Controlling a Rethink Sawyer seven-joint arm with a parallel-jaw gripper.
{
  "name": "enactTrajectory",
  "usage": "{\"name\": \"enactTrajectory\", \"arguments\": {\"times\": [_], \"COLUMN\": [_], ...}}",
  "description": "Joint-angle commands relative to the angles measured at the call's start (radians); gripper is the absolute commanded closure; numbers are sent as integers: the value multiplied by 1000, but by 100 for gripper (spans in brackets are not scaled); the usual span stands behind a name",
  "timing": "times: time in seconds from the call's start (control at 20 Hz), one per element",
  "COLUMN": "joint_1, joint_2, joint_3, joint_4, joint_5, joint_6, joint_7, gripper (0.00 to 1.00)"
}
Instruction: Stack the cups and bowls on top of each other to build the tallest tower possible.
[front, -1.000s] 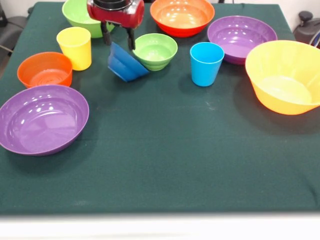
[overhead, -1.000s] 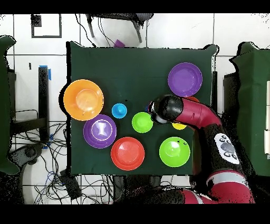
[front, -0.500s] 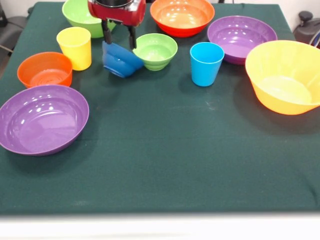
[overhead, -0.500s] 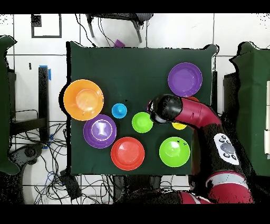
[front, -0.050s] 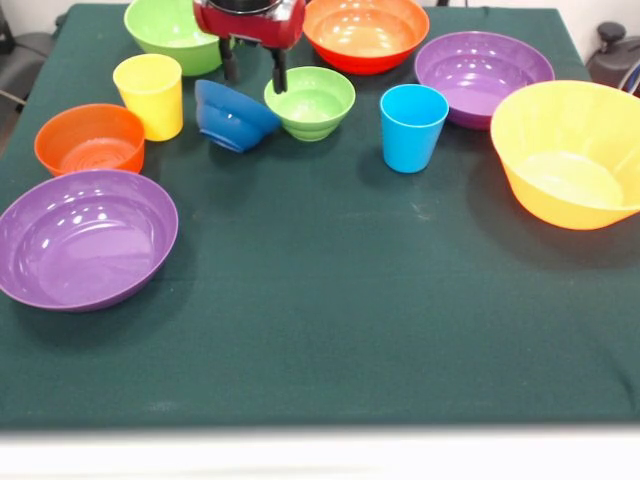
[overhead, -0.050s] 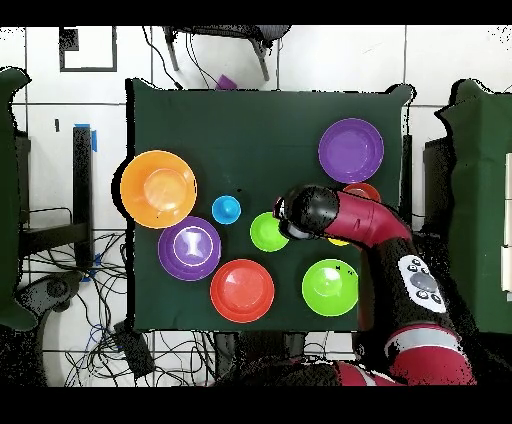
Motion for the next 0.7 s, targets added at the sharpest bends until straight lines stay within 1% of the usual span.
{"name": "enactTrajectory", "arguments": {"times": [0.05, 0.35, 0.55, 0.7], "joint_1": [39, 38, 31, 20], "joint_2": [32, 23, 59, 96], "joint_3": [57, 49, 53, 61], "joint_4": [102, 130, 107, 65], "joint_5": [-1, -3, -10, -15], "joint_6": [-83, -92, -119, -125], "joint_7": [113, 110, 98, 75], "gripper": [0, 0, 0, 0]}}
